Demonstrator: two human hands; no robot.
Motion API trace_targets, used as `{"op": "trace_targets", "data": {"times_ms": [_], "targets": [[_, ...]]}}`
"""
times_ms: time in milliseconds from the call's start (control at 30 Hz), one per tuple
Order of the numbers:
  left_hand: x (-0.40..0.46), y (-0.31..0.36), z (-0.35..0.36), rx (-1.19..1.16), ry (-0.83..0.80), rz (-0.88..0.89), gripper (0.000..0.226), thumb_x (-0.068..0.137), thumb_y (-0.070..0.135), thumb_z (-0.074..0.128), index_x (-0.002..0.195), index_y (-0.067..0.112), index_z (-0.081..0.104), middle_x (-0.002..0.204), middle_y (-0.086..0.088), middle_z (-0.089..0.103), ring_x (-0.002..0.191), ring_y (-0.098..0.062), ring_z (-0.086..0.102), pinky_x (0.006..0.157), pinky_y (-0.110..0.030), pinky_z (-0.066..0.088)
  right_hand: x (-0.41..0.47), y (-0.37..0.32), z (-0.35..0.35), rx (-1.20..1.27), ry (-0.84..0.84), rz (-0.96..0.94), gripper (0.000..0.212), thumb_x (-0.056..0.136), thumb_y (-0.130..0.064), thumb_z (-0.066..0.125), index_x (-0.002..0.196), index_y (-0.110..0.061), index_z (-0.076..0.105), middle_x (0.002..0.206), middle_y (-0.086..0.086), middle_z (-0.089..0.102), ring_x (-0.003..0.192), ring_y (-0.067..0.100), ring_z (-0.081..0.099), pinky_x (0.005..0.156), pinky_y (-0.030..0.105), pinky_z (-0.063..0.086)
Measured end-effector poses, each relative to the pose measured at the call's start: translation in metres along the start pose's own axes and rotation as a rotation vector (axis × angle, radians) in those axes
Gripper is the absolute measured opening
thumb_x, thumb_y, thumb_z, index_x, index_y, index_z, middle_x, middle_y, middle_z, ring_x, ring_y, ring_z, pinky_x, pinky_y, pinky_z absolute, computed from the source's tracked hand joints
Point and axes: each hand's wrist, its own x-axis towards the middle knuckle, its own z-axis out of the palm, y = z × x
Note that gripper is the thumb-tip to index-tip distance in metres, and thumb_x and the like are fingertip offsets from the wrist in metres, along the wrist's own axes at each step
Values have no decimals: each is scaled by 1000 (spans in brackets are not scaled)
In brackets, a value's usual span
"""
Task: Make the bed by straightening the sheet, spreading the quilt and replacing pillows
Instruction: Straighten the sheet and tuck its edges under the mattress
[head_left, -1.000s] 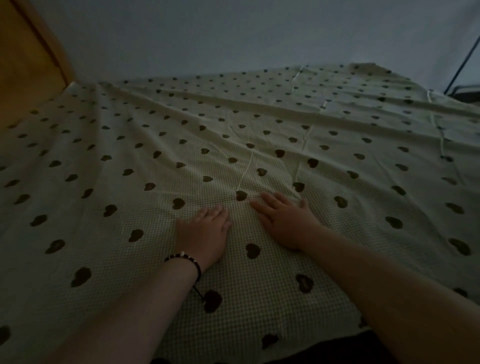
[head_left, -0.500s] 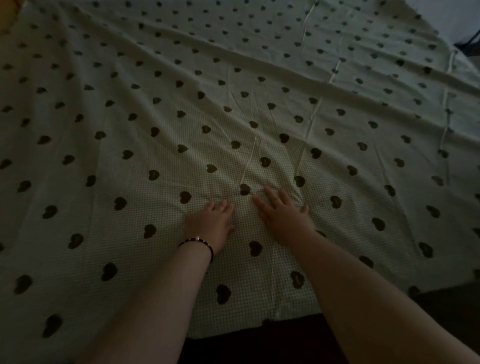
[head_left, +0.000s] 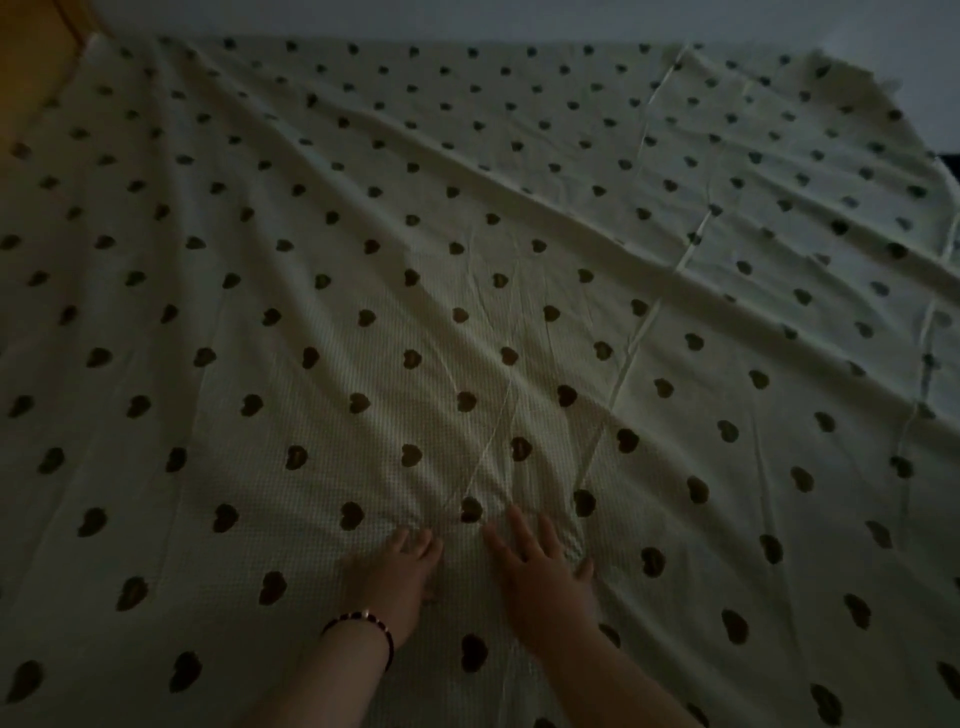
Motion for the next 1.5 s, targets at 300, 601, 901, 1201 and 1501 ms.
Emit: {"op": "trace_targets", "data": {"times_ms": [300,601,901,1201,1501], "targets": [[41,19,-127,-309,184,-141,26,95,28,42,82,27,65,86,8,62,79,-15,61,74,-30,51,42,8,-134,-131,-46,-302,54,100,-26,48,149,-35,28,148,-1,44,123,26,55,93,43,49],[155,44,-175,-510,434,-81,48,101,13,41,148,20,38,154,0,34,141,-18,33,114,-32,29,169,46,-191,-159,140,-392,74,101,-19,46,158,-32,1,166,-3,4,152,20,12,117,45,28],[258,47,-201,-299,275,-258,62,95,63,31,148,50,2,159,18,-15,146,-31,-19,102,-79,8,283,107,-225,-411,254,-408,63,103,-51,29,148,-54,-16,163,-14,-20,151,19,-18,107,78,-1],[290,46,-235,-275,197,-268,88,80,71,54,148,48,2,161,9,-9,142,-49,-12,103,-78,14,322,218,-305,-148,262,-50,48,99,-64,13,142,-66,-9,165,-14,-7,152,19,-6,107,78,14],[297,46,-237,-277,198,-274,92,82,60,63,151,43,5,162,4,-10,145,-46,-2,111,-71,5,324,214,-312,-99,180,-26,50,103,-53,19,146,-61,-6,164,-13,-12,152,21,-10,108,78,13]]}}
